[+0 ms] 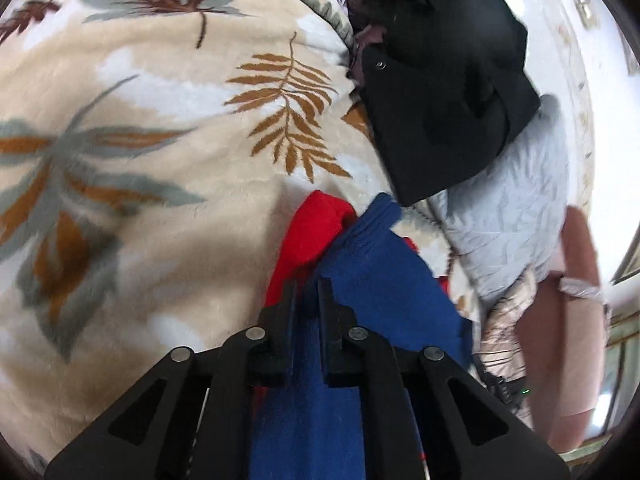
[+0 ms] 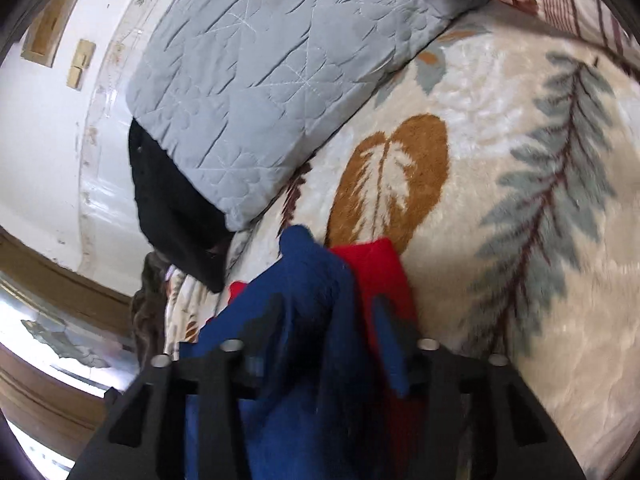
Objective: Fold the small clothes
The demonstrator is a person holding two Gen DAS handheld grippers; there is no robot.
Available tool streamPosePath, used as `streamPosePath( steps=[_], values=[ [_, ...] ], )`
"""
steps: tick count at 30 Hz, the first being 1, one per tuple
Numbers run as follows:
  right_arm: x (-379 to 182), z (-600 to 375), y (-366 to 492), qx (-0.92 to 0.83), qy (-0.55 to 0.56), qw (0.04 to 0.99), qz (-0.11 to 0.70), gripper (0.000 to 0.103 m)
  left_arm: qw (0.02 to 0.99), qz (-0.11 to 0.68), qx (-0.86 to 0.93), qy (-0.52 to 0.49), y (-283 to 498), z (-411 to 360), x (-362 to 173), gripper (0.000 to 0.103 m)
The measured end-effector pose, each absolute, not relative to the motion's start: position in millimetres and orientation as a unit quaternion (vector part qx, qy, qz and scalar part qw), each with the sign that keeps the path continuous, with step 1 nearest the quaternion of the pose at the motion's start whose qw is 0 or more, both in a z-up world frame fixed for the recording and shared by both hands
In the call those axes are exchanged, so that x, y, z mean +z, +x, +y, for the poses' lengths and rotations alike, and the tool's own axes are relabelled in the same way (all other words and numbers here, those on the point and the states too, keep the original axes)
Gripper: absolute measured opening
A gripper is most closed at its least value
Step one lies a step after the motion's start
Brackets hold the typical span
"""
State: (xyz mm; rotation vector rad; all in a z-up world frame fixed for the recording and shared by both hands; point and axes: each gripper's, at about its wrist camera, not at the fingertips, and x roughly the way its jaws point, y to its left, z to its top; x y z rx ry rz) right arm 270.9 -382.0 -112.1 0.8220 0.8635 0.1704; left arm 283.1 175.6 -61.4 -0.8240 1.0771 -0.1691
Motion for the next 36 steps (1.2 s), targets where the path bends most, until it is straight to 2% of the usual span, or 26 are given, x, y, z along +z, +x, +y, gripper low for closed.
streamPosePath(
  steps=[1,2,3,4,7,9,10,11,12,15,16,18,19,21,26,28,30,31,32,33,36],
  values=[
    [-112,-378,270,0.080,0.375,0.826,0.413,0.050,0.774,0.496,-0.089,-0.384,280,174,-60,0.008],
    [-111,-372,268,0.084,0.356,0.831,0.419,0.048,0.774,0.497,-0.098,-0.380,276,170,-59,0.015],
    [-109,-367,268,0.094,0.340,0.834,0.423,0.026,0.775,0.500,-0.102,-0.373,274,164,-58,0.023],
    [-102,-358,270,0.102,0.311,0.843,0.426,0.011,0.778,0.505,-0.101,-0.361,273,156,-58,0.023],
    [-87,-355,264,0.088,0.294,0.867,0.393,0.011,0.808,0.514,-0.058,-0.283,268,138,-55,0.023],
    [-104,-358,273,0.043,0.288,0.845,0.447,0.014,0.808,0.531,-0.025,-0.256,265,134,-63,0.024],
    [-111,-360,274,0.031,0.293,0.833,0.469,0.014,0.800,0.530,-0.024,-0.279,259,138,-68,0.024],
    [-106,-361,270,0.026,0.298,0.837,0.459,0.018,0.797,0.524,-0.025,-0.299,252,142,-69,0.024],
    [-97,-361,266,0.018,0.298,0.844,0.445,0.027,0.792,0.520,-0.029,-0.318,244,146,-69,0.024],
    [-58,-341,258,0.054,0.278,0.879,0.384,0.032,0.793,0.496,-0.046,-0.350,223,152,-70,0.024],
    [-52,-329,262,0.077,0.265,0.880,0.386,0.040,0.795,0.489,-0.052,-0.355,219,152,-71,0.024],
    [-47,-291,281,0.126,0.225,0.873,0.415,0.047,0.799,0.492,-0.056,-0.340,220,148,-70,0.027],
    [-49,-273,287,0.145,0.205,0.868,0.428,0.047,0.802,0.497,-0.060,-0.326,224,145,-67,0.028],
    [-55,-231,302,0.174,0.153,0.862,0.451,0.047,0.813,0.493,-0.064,-0.304,231,141,-59,0.039],
    [-82,-160,340,0.188,0.055,0.847,0.494,0.046,0.827,0.494,-0.050,-0.263,242,144,-54,0.039],
    [-96,-148,342,0.191,0.031,0.839,0.508,0.053,0.826,0.494,-0.053,-0.267,245,147,-54,0.039],
    [-108,-133,343,0.187,-0.009,0.835,0.517,0.053,0.828,0.492,-0.054,-0.264,246,149,-53,0.039],
    [-109,-127,337,0.184,-0.043,0.841,0.507,0.045,0.830,0.490,-0.052,-0.261,246,150,-51,0.039],
    [-105,-120,331,0.189,-0.074,0.845,0.494,0.032,0.832,0.488,-0.052,-0.259,246,150,-50,0.040],
    [-103,-115,330,0.198,-0.098,0.845,0.486,0.004,0.833,0.485,-0.053,-0.262,246,152,-48,0.041],
    [-91,-110,333,0.197,-0.111,0.856,0.466,0.003,0.831,0.475,-0.064,-0.282,245,158,-45,0.045]
  ],
)
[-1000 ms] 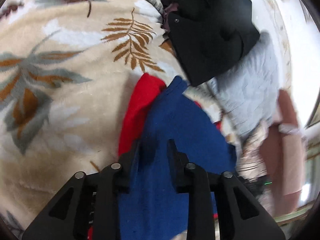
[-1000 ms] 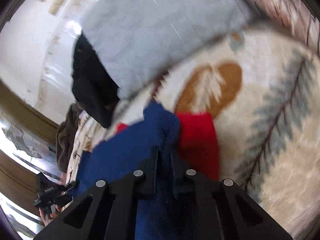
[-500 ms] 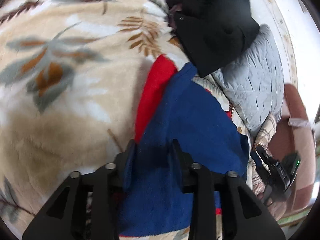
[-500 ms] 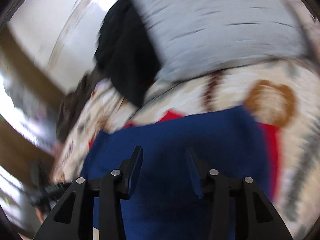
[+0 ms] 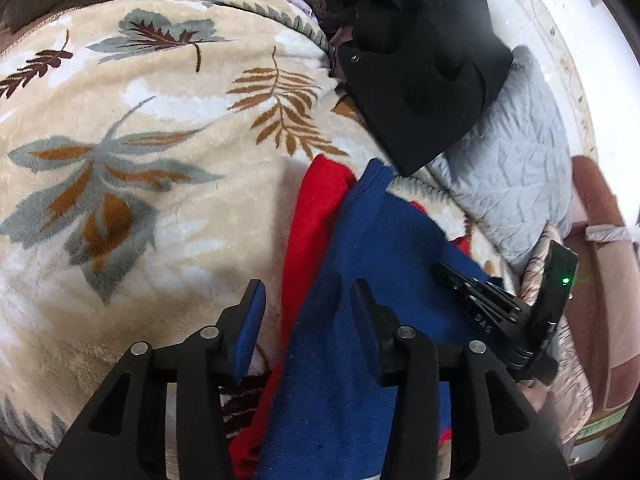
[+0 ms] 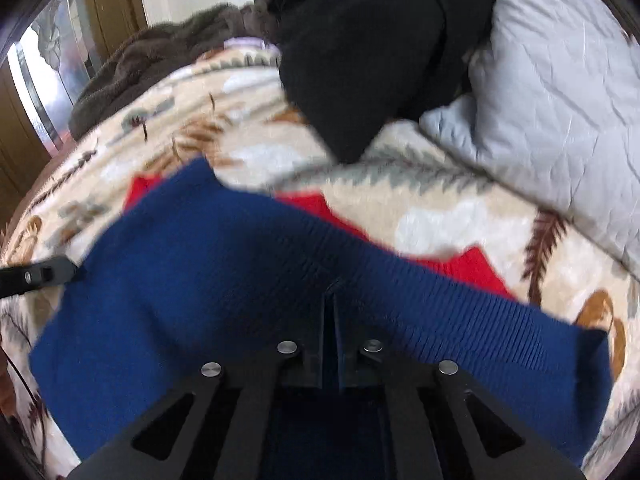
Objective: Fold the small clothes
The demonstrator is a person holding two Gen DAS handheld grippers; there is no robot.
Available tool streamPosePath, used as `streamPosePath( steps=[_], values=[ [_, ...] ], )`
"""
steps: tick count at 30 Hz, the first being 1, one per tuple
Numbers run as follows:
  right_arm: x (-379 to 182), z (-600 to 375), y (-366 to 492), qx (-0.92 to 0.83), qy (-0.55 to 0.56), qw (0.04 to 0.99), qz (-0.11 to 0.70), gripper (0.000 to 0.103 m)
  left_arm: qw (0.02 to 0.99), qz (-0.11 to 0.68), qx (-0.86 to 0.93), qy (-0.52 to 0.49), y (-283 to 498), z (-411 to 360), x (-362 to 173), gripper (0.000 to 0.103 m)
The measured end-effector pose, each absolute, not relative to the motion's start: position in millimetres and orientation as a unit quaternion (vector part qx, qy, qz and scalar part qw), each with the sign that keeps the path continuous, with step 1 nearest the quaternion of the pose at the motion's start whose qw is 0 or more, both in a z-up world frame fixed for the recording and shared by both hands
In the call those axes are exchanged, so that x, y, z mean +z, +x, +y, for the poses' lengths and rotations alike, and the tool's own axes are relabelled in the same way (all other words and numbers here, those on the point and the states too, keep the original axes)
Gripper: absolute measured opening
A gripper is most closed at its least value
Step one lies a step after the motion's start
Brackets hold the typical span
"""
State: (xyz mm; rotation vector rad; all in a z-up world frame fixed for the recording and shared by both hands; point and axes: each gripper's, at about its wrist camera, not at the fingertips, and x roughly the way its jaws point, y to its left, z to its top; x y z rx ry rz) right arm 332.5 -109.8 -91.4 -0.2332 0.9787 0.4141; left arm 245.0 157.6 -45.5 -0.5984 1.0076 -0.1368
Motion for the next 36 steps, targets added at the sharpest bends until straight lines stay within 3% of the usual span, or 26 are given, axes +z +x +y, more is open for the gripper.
streamPosePath(
  steps=[4,9,11,14,16,19,23,24,25,26,30,33,36],
  values=[
    [-68,-122,350,0.200,-0.022,0.878,0.434,0.003,0.836,0.460,-0.062,-0.294,243,165,-41,0.054],
    [-103,-110,371,0.163,-0.041,0.856,0.489,0.003,0.832,0.470,-0.050,-0.289,248,166,-48,0.059],
    [-88,-111,370,0.147,-0.024,0.867,0.475,0.012,0.828,0.486,-0.048,-0.277,251,161,-53,0.059],
    [-56,-105,362,0.198,0.035,0.879,0.432,0.016,0.832,0.490,-0.040,-0.257,251,155,-54,0.059],
    [-51,-91,361,0.245,0.052,0.861,0.443,0.038,0.835,0.504,-0.020,-0.219,252,147,-55,0.059],
    [-69,-57,369,0.277,0.053,0.820,0.498,0.043,0.843,0.517,-0.004,-0.150,251,133,-60,0.059],
    [-98,-26,375,0.285,0.062,0.787,0.544,0.043,0.842,0.519,-0.016,-0.149,249,133,-59,0.058],
    [-101,-18,376,0.289,0.058,0.783,0.548,0.036,0.840,0.521,-0.019,-0.151,249,134,-60,0.058],
    [-102,-12,376,0.292,0.044,0.784,0.547,0.009,0.838,0.522,-0.022,-0.154,249,135,-61,0.058],
    [-98,-1,373,0.298,0.016,0.790,0.536,0.004,0.837,0.524,-0.026,-0.156,248,136,-61,0.058],
    [-80,18,369,0.349,0.007,0.792,0.500,0.004,0.832,0.528,-0.032,-0.169,247,141,-58,0.058],
    [-105,27,373,0.323,-0.008,0.773,0.545,0.005,0.827,0.532,-0.029,-0.180,248,143,-62,0.059],
    [-92,4,365,0.328,0.053,0.781,0.528,0.012,0.831,0.529,-0.029,-0.167,247,141,-59,0.059]
  ],
)
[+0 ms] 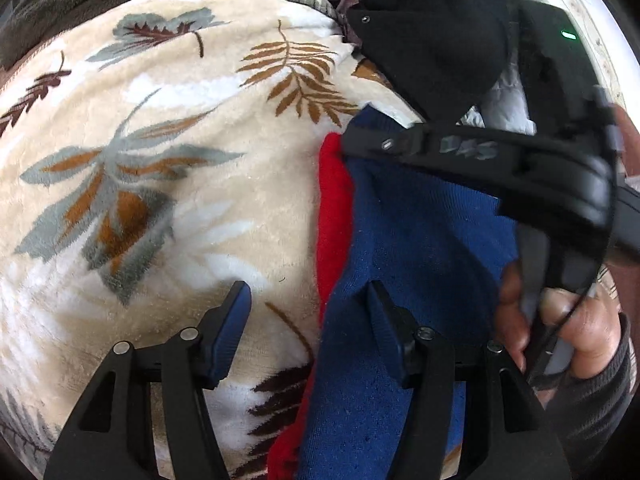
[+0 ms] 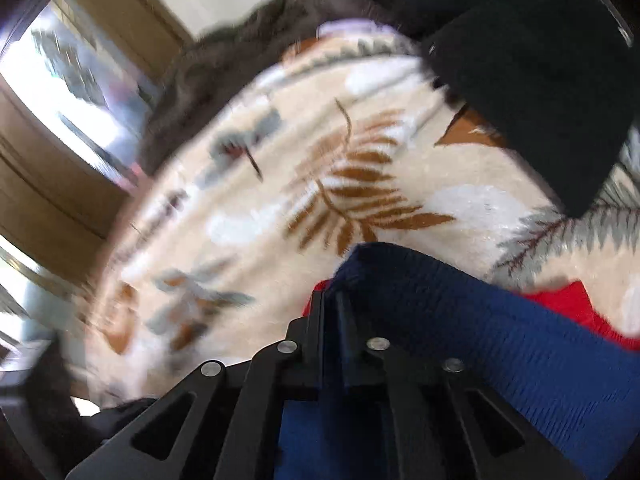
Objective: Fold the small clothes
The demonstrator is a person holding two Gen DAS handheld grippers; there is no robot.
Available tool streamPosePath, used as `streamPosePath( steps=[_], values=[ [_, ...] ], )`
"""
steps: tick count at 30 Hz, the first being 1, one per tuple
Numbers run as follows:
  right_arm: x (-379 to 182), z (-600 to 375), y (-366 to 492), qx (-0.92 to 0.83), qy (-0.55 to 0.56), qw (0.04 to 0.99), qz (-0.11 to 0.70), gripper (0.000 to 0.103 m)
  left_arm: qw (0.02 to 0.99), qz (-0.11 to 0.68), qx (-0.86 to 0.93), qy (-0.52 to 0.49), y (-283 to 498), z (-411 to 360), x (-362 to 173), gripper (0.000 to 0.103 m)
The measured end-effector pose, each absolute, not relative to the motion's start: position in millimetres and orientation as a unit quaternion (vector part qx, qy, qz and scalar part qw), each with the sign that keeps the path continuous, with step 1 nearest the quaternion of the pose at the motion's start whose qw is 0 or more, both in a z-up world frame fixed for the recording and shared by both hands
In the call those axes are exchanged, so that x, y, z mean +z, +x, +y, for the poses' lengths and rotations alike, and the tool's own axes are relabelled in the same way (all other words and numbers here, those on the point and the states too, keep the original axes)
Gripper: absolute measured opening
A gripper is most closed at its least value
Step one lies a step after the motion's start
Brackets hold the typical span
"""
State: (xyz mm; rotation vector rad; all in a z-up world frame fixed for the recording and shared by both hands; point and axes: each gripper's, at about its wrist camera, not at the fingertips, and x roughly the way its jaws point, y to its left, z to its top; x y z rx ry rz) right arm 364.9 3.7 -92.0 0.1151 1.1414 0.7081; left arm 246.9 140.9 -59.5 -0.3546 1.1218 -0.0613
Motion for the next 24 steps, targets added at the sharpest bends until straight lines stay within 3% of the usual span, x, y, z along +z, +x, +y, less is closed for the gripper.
streamPosePath(
  steps=[4,11,18,20,21,24],
  values=[
    [-59,-82,348,0.289,0.134,0.816,0.482,0.039,0.829,0.522,-0.048,-0.193,245,144,-56,0.058],
    [-56,-293,326,0.039,0.167,0.878,0.446,0.047,0.832,0.507,-0.061,-0.215,243,135,-57,0.059],
    [-89,-344,325,0.046,0.248,0.855,0.454,0.046,0.848,0.501,-0.043,-0.167,246,114,-59,0.059],
    [-92,-334,329,0.066,0.226,0.853,0.466,0.036,0.852,0.497,-0.040,-0.160,247,113,-58,0.059],
    [-89,-327,329,0.075,0.209,0.857,0.466,0.005,0.852,0.497,-0.039,-0.159,246,113,-57,0.059],
    [-71,-327,318,0.066,0.188,0.891,0.408,0.004,0.851,0.499,-0.032,-0.160,248,115,-59,0.059]
  ],
)
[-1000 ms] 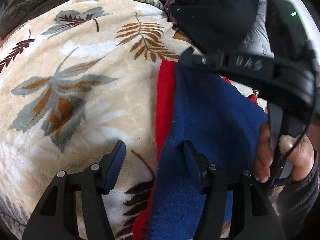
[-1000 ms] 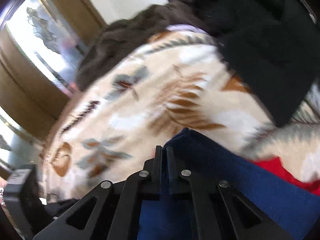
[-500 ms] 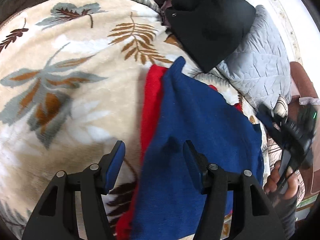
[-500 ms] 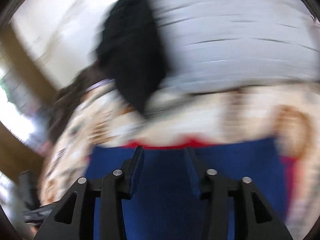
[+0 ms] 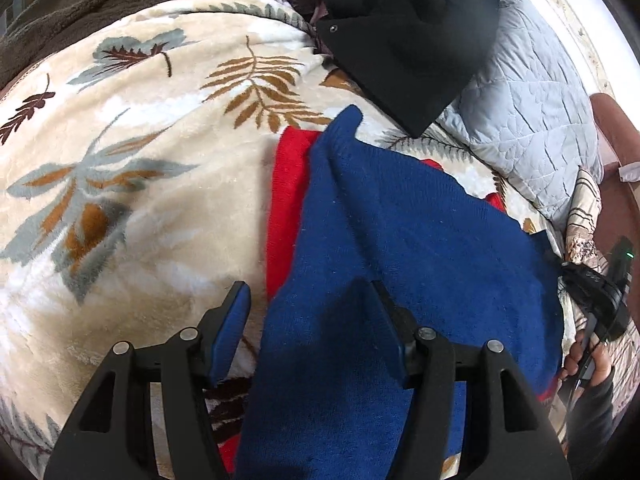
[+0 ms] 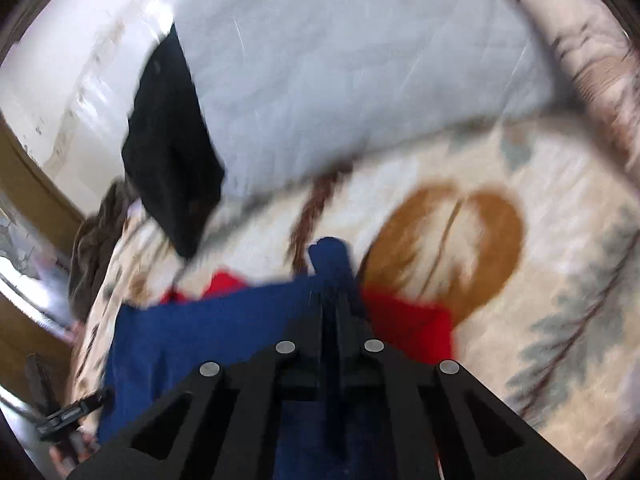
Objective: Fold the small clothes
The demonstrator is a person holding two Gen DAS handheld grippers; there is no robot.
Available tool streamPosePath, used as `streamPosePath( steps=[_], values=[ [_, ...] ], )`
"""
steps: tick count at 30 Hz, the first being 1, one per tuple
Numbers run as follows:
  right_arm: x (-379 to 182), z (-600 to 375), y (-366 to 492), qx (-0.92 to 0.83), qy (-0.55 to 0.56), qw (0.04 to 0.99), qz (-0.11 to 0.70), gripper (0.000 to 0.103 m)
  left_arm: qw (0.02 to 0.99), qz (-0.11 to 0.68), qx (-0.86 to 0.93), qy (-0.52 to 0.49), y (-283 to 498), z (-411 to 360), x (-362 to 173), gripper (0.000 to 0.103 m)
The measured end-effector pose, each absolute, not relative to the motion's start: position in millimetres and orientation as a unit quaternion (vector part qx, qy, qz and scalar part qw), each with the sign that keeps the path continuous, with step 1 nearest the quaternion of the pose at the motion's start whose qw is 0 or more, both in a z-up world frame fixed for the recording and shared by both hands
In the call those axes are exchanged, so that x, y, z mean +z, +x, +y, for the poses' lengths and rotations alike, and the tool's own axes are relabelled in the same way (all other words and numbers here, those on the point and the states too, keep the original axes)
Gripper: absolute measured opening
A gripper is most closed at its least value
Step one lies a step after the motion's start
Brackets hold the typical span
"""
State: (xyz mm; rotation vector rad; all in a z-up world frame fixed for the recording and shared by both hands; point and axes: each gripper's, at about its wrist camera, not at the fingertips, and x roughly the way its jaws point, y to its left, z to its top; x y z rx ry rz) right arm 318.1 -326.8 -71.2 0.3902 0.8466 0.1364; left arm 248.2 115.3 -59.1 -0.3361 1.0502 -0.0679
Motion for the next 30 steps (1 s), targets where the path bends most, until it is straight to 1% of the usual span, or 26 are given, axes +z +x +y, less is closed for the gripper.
streamPosePath(
  steps=[1,3,4,5,6,7,8,9,10,11,14,15,16,17,18,19,21,22,25,26,27,28,30],
  values=[
    [-79,-335,323,0.042,0.203,0.886,0.415,0.005,0.850,0.501,-0.027,-0.158,250,116,-61,0.059],
    [-102,-348,328,0.012,0.218,0.855,0.471,0.005,0.848,0.505,-0.025,-0.160,250,118,-65,0.059],
    [-101,-349,326,0.013,0.217,0.854,0.472,0.007,0.849,0.504,-0.026,-0.157,250,118,-64,0.059],
    [-95,-351,317,0.020,0.227,0.860,0.458,0.012,0.848,0.507,-0.027,-0.151,249,117,-63,0.059],
    [-89,-353,308,0.031,0.245,0.862,0.442,0.015,0.848,0.508,-0.029,-0.148,248,117,-62,0.059],
    [-83,-357,295,0.049,0.271,0.859,0.432,0.020,0.847,0.509,-0.030,-0.149,247,118,-61,0.059],
    [-81,-359,286,0.058,0.284,0.854,0.432,0.027,0.844,0.513,-0.033,-0.154,247,120,-61,0.059],
    [-80,-360,275,0.064,0.290,0.851,0.433,0.038,0.840,0.516,-0.038,-0.163,247,121,-61,0.059],
    [-81,-360,260,0.070,0.287,0.851,0.435,0.042,0.836,0.519,-0.043,-0.172,246,122,-62,0.059],
    [-83,-359,250,0.074,0.282,0.849,0.440,0.044,0.832,0.522,-0.050,-0.182,245,123,-62,0.059],
    [-99,-352,227,0.089,0.268,0.839,0.466,0.043,0.825,0.528,-0.063,-0.192,242,119,-63,0.059],
    [-101,-348,223,0.085,0.250,0.843,0.469,0.027,0.827,0.527,-0.062,-0.185,241,116,-63,0.053],
    [-93,-344,217,0.083,0.231,0.855,0.456,0.008,0.828,0.528,-0.062,-0.178,240,113,-63,0.043],
    [-82,-347,210,0.092,0.247,0.862,0.432,0.008,0.829,0.530,-0.059,-0.171,237,110,-61,0.028],
    [-72,-350,203,0.099,0.271,0.868,0.405,0.008,0.832,0.527,-0.052,-0.166,234,110,-59,0.023],
    [-64,-353,195,0.102,0.287,0.871,0.386,0.008,0.833,0.525,-0.048,-0.166,232,111,-56,0.021],
    [-58,-355,184,0.099,0.293,0.874,0.375,0.008,0.833,0.525,-0.044,-0.169,228,116,-55,0.019],
    [-64,-355,180,0.091,0.288,0.872,0.386,0.008,0.830,0.529,-0.043,-0.175,227,119,-57,0.019],
    [-109,-361,179,0.054,0.290,0.839,0.457,0.008,0.823,0.536,-0.046,-0.183,228,122,-62,0.019],
    [-112,-363,176,0.054,0.304,0.838,0.450,0.007,0.821,0.538,-0.048,-0.185,228,123,-62,0.019],
    [-107,-367,174,0.049,0.320,0.837,0.440,0.012,0.819,0.540,-0.050,-0.187,228,124,-61,0.019],
    [-102,-367,172,0.045,0.328,0.837,0.437,0.021,0.818,0.541,-0.052,-0.188,227,125,-59,0.019],
    [-91,-368,173,0.045,0.331,0.839,0.429,0.022,0.815,0.540,-0.059,-0.202,223,131,-54,0.019]
  ],
)
